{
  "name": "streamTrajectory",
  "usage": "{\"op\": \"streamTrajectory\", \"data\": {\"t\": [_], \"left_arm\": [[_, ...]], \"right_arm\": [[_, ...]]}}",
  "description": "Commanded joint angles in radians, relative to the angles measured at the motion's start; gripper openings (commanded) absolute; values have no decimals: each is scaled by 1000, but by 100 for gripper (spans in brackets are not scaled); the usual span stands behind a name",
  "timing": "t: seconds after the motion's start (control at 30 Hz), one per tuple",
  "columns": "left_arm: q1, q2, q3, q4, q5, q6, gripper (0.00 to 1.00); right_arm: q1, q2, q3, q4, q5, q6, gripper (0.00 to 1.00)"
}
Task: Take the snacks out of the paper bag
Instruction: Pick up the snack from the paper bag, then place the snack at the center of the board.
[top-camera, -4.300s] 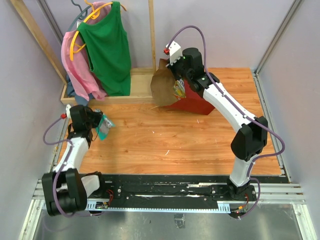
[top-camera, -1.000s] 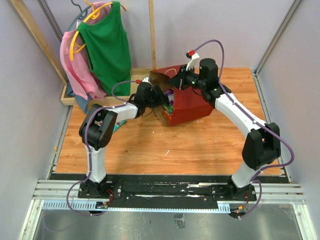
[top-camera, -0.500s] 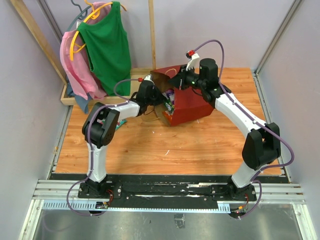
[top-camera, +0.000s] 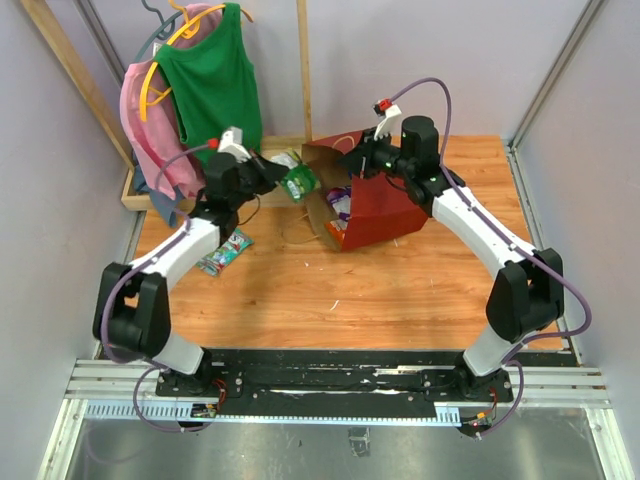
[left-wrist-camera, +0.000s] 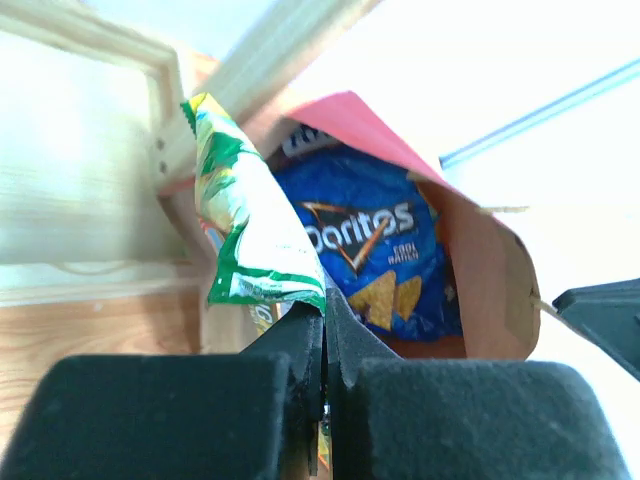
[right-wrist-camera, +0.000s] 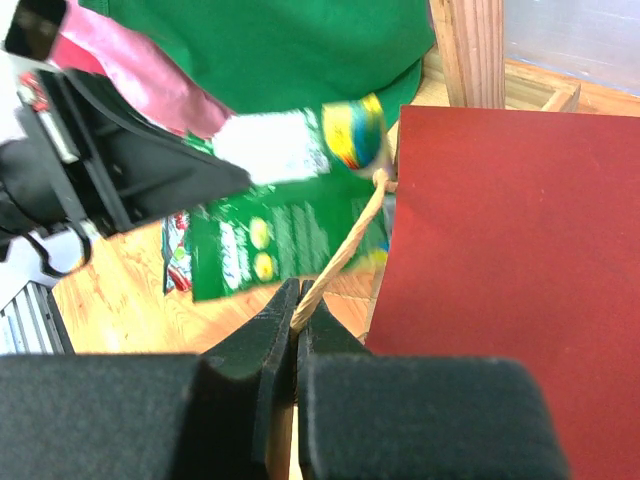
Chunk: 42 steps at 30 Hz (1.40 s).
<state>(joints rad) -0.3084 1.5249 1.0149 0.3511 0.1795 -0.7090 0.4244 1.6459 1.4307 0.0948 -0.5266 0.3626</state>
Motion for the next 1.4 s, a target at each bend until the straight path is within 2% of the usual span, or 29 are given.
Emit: {"op": "streamTrajectory", "data": {"t": [0.0, 0.13, 0.3, 0.47, 0.57, 0.63, 0.77, 0.83, 0.9, 1.03, 1.2, 1.37], "left_arm": [[51, -143, -41, 12, -14, 6, 1], [52, -271, -75, -146, -219, 8, 0], [52, -439, -164, -268, -433, -112, 1], [52, -459, -48, -611, -561, -272, 1], [53, -401, 50, -850, -580, -392, 0], [51, -372, 72, -948, -575, -465, 1], [37, -361, 38, -998, -469, -570, 0], [-16, -350, 54, -1036, -493, -607, 0], [-75, -329, 81, -1069, -528, -580, 1], [-95, -331, 12, -1012, -478, -443, 0], [-94, -323, -15, -1101, -520, -484, 1], [-97, -275, 49, -1273, -672, -590, 1]], "right_arm": [[-10, -34, 4, 6, 0, -15, 1], [-10, -28, 8, 5, -5, -13, 1], [-11, -30, 6, 7, -7, -9, 1], [-10, -16, 10, 20, -20, 9, 1], [-10, -10, 12, 20, -21, 11, 1], [-10, -13, 11, 20, -18, 11, 1], [-10, -18, 7, 20, -16, 12, 1], [-10, -18, 7, 22, -16, 13, 1], [-9, -14, 8, 23, -20, 18, 1], [-9, -20, 2, 24, -15, 17, 1], [-9, -27, 2, 11, -4, 7, 1], [-9, -19, 5, 19, -10, 15, 1]]}}
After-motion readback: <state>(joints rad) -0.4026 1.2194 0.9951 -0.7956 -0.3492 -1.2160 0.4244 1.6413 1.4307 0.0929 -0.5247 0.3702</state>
